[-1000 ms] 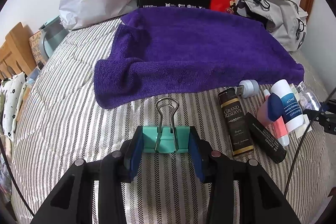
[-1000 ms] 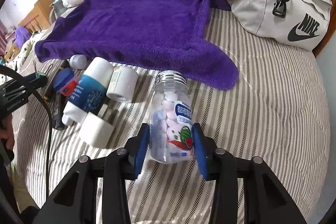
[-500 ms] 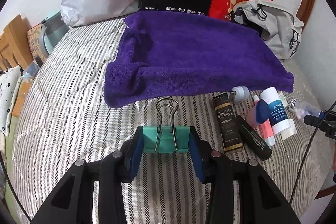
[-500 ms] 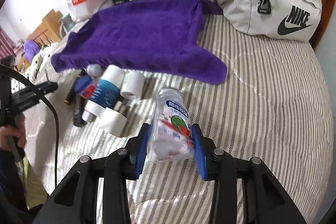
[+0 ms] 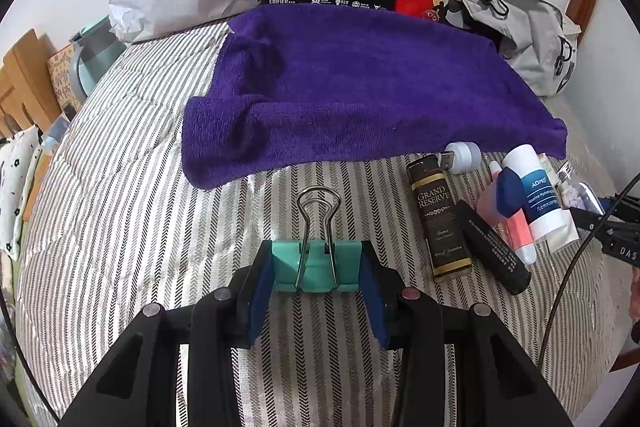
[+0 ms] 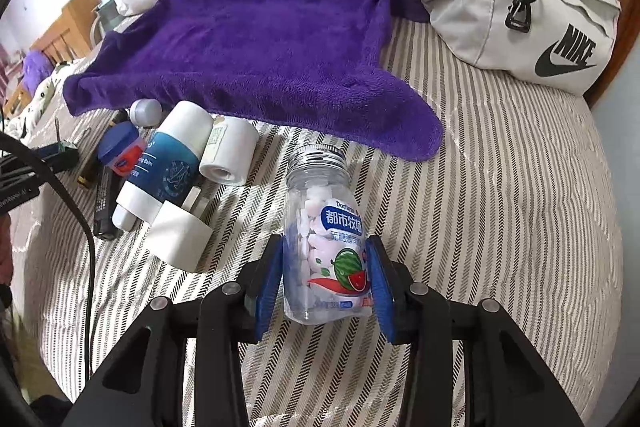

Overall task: Organize rigid objects
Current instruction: 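Carry the clip and candy bottle with both tools onto the purple towel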

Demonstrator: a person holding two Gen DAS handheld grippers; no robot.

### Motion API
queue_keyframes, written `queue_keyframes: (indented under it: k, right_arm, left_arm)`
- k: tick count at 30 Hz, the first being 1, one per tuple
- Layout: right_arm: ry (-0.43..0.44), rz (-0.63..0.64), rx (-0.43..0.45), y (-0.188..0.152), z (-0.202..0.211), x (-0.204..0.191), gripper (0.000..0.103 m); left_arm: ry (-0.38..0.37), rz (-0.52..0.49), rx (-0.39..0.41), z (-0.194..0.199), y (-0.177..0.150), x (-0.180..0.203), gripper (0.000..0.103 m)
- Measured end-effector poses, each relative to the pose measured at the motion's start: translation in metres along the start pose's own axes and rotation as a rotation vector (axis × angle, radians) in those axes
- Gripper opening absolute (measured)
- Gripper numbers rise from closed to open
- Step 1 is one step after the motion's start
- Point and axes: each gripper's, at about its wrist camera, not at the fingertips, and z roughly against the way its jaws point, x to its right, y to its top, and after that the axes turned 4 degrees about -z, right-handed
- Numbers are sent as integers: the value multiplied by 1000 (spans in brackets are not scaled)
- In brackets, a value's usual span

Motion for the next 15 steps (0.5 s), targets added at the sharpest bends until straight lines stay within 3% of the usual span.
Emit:
queue_keyframes:
  k: [6,15]
  right_arm:
    - [140,-100,-5,-2,11,23,41]
    - [202,-96,60,8,47,23,41]
  left_arm:
    - [-15,12,2,3,1,-4,39]
    - [-28,40,73,29,14,-15,39]
